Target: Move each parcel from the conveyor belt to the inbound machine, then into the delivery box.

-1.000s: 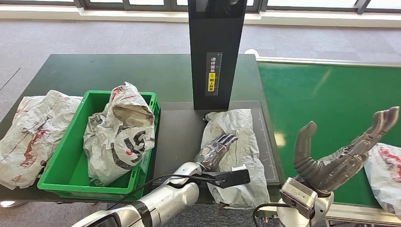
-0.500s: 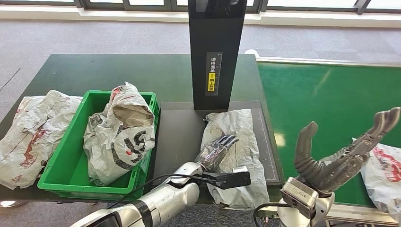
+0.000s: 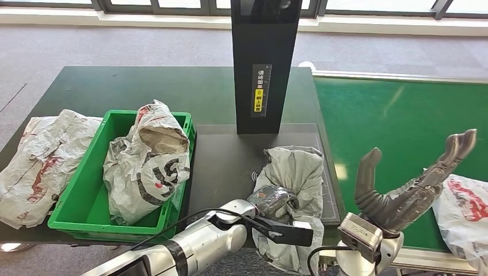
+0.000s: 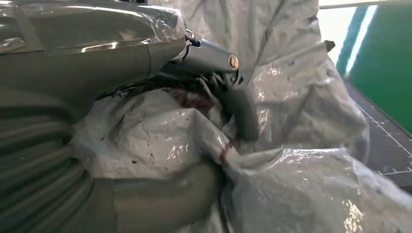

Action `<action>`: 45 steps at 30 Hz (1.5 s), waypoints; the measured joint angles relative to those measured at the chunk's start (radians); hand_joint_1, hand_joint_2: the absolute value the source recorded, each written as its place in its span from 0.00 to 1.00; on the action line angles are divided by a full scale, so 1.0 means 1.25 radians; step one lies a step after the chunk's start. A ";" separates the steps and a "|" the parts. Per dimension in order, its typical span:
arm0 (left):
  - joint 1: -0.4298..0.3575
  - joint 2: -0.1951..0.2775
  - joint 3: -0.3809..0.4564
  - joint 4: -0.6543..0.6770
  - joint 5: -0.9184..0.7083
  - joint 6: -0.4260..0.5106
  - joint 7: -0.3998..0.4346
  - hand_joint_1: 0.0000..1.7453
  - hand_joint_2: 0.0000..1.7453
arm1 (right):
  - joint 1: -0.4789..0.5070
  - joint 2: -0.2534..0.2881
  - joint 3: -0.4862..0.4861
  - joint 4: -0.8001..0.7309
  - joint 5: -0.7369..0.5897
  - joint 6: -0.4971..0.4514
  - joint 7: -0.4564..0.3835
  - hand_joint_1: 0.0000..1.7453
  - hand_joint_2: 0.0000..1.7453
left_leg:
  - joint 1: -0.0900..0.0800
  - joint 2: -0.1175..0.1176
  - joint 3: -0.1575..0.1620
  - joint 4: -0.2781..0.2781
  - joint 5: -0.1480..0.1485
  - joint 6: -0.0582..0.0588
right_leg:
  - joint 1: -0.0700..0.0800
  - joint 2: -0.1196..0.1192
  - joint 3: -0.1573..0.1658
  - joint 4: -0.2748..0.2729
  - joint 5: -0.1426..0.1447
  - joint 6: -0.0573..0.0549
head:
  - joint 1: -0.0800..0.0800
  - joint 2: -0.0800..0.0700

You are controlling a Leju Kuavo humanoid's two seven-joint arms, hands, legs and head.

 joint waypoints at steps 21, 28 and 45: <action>-0.010 0.000 -0.061 0.008 -0.038 0.094 0.069 1.00 1.00 | 0.008 0.000 -0.008 -0.038 -0.019 0.000 0.000 0.00 1.00 | 0.000 0.002 0.006 0.000 0.000 0.000 | 0.000 0.002 0.004 0.000 0.000 0.000 | 0.000 0.000; 0.061 0.007 0.099 -0.145 -0.578 0.424 0.098 1.00 1.00 | 0.030 -0.001 -0.008 -0.058 -0.020 0.000 0.000 0.00 1.00 | 0.000 0.003 0.002 0.000 0.001 0.000 | 0.000 0.002 0.001 0.000 0.001 -0.001 | 0.000 0.000; 0.238 0.017 0.639 -0.653 -0.775 0.431 -0.037 1.00 1.00 | 0.035 -0.001 -0.023 -0.061 0.004 0.000 -0.001 0.00 1.00 | 0.000 0.010 0.002 -0.001 0.000 -0.001 | 0.000 0.008 -0.003 0.001 0.001 -0.001 | 0.000 0.000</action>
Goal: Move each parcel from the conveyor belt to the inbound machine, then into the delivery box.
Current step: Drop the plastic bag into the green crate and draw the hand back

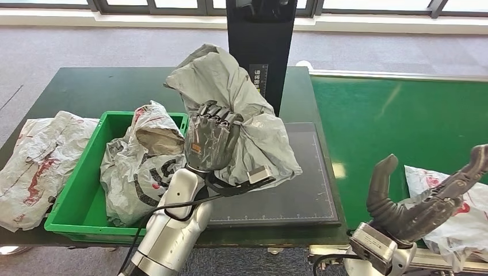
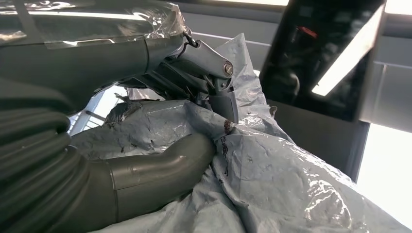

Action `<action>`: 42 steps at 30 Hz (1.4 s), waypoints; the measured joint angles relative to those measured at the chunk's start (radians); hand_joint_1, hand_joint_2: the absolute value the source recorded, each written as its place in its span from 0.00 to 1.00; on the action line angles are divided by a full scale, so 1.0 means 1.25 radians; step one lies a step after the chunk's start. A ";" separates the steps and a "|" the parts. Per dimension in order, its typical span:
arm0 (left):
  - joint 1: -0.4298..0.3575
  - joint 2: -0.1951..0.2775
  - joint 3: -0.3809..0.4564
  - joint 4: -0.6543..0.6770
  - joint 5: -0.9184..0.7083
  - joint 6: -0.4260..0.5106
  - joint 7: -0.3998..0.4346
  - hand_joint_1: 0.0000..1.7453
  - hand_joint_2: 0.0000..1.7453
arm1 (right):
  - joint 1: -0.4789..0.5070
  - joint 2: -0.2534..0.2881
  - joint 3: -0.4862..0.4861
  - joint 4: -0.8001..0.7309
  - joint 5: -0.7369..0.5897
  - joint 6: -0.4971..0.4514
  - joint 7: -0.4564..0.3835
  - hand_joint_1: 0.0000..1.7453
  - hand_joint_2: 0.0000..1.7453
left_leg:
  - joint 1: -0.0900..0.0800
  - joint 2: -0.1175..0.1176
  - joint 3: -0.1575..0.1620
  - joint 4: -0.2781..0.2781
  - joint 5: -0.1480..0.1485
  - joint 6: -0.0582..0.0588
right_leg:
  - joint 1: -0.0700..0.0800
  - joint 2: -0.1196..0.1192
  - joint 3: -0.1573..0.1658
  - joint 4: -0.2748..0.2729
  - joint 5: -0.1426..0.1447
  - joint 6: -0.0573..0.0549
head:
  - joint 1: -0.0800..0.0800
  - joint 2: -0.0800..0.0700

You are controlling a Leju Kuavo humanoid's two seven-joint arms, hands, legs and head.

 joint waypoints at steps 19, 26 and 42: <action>0.007 0.009 0.506 -0.058 0.058 0.000 -0.103 1.00 1.00 | 0.043 0.002 -0.013 -0.043 0.003 0.000 0.000 0.00 1.00 | 0.000 0.000 0.000 0.000 0.000 -0.001 | 0.000 0.000 -0.001 0.000 0.000 -0.001 | 0.000 0.000; 0.005 0.006 0.621 -0.038 0.071 0.000 -0.111 1.00 1.00 | 0.043 0.002 -0.013 -0.046 0.004 0.000 0.000 0.00 1.00 | 0.000 0.000 0.000 0.000 0.000 0.000 | 0.000 0.000 -0.001 0.000 0.000 -0.001 | 0.000 0.000; 0.010 0.003 0.669 -0.039 0.084 0.000 -0.086 0.00 1.00 | 0.046 0.002 -0.013 -0.046 0.002 0.000 0.000 0.00 1.00 | 0.000 -0.001 0.000 0.000 0.000 0.000 | 0.000 -0.001 -0.001 0.000 -0.001 -0.001 | 0.000 0.000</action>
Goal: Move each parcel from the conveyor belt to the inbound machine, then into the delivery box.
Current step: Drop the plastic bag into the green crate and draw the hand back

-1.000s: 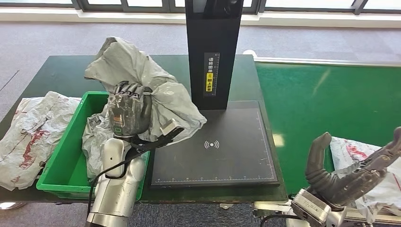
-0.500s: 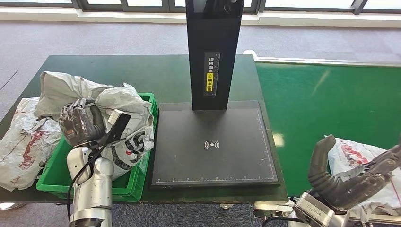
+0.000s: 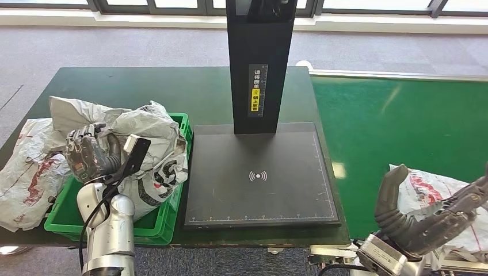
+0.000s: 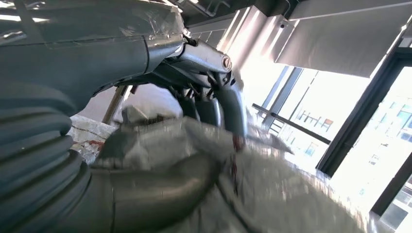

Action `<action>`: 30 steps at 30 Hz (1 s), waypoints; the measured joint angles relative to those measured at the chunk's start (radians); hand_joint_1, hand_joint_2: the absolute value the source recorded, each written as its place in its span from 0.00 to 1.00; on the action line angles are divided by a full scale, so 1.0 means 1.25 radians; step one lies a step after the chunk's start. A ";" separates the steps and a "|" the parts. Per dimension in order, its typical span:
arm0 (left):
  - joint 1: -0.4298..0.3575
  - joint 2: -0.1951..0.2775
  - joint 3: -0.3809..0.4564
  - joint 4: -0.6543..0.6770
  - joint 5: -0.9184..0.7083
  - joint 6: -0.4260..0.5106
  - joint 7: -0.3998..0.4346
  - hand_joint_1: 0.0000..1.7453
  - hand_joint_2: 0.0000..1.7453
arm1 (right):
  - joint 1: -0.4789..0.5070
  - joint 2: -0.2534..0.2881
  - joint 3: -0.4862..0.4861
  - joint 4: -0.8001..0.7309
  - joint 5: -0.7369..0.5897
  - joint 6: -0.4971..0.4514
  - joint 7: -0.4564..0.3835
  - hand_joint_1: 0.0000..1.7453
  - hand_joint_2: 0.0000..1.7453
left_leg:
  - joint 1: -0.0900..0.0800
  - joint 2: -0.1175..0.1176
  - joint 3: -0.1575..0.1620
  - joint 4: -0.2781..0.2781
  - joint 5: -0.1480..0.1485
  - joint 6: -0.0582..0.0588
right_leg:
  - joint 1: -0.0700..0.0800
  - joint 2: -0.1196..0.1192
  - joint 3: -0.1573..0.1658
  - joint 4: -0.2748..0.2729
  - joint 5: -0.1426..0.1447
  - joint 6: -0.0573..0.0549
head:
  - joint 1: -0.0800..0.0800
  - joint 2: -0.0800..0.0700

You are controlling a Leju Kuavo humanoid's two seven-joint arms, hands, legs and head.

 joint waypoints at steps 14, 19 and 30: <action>0.047 -0.004 -0.032 -0.139 0.098 0.000 -0.029 0.00 1.00 | -0.064 0.002 -0.174 0.156 0.558 0.001 0.259 0.00 1.00 | 0.000 -0.003 -0.001 0.000 0.000 0.000 | 0.000 -0.003 0.001 0.000 0.000 0.000 | 0.000 0.000; 0.050 -0.003 -0.048 -0.174 0.105 0.000 -0.028 0.00 1.00 | -0.090 0.003 -0.223 0.211 0.650 0.001 0.318 0.00 1.00 | 0.000 -0.006 -0.002 0.000 0.001 0.000 | 0.000 -0.006 0.001 0.000 0.000 0.000 | 0.000 0.000; 0.052 -0.002 -0.059 -0.196 0.113 0.000 -0.031 0.00 1.00 | -0.106 0.004 -0.247 0.252 0.694 0.001 0.358 0.00 1.00 | 0.000 -0.006 -0.002 0.000 0.001 0.000 | 0.000 -0.006 0.001 0.000 0.000 0.000 | 0.000 0.000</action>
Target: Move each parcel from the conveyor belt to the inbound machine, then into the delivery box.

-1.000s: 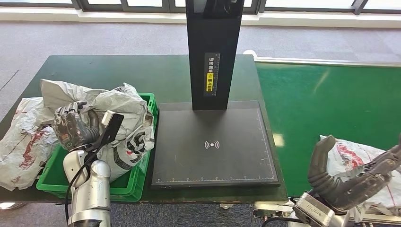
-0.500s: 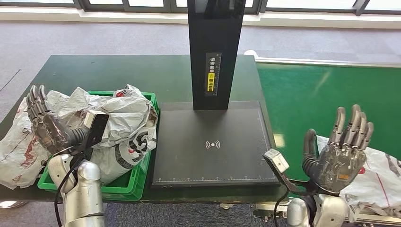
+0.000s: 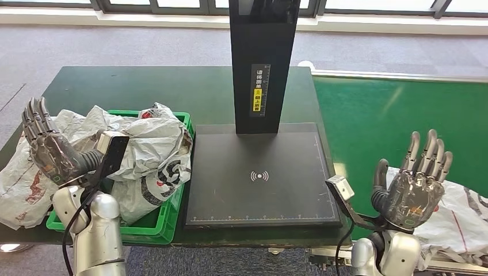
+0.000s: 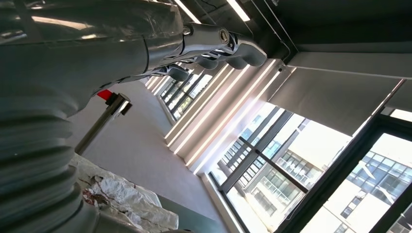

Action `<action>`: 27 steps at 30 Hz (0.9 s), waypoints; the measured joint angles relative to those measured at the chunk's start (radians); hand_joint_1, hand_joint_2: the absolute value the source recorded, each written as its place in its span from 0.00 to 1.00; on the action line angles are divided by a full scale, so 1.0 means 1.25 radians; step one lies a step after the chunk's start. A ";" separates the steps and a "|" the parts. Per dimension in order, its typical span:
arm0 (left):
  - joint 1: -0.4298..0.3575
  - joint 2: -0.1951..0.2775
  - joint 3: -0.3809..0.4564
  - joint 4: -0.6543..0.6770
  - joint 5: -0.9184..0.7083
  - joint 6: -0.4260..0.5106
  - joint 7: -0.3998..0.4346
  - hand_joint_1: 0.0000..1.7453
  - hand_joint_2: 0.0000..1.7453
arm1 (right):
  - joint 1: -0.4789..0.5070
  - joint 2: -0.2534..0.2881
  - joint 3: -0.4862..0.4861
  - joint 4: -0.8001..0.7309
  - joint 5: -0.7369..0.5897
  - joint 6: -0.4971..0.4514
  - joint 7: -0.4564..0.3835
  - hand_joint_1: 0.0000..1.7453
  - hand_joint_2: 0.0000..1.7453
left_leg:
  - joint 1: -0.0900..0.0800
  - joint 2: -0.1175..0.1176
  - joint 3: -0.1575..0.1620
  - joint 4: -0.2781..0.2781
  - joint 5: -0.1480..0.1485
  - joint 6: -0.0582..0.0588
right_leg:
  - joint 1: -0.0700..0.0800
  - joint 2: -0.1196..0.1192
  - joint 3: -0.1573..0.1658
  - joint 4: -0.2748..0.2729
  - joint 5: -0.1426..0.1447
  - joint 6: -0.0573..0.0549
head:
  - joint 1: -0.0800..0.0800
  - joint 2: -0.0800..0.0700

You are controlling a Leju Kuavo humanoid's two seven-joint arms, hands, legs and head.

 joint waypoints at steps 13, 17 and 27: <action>0.020 0.004 -0.073 -0.012 0.546 -0.092 -0.285 0.00 1.00 | -0.111 -0.198 0.183 0.411 0.058 0.000 0.653 0.00 1.00 | 0.000 -0.003 -0.001 0.001 0.001 0.001 | 0.000 -0.003 0.000 -0.001 0.001 0.000 | 0.000 0.000; 0.018 0.007 -0.150 0.012 0.717 -0.353 -0.314 0.00 1.00 | -0.139 -0.215 0.150 0.553 0.058 0.027 0.615 0.00 1.00 | 0.000 -0.007 -0.003 0.001 0.003 0.001 | 0.001 -0.007 -0.001 -0.001 0.001 0.000 | 0.000 0.000; 0.019 0.012 -0.299 0.081 0.824 -0.715 -0.321 0.00 1.00 | -0.170 -0.230 -0.031 0.729 0.058 0.004 0.529 0.00 1.00 | -0.001 -0.005 -0.004 0.001 0.002 0.001 | 0.000 -0.006 -0.002 -0.001 0.001 0.001 | 0.000 0.000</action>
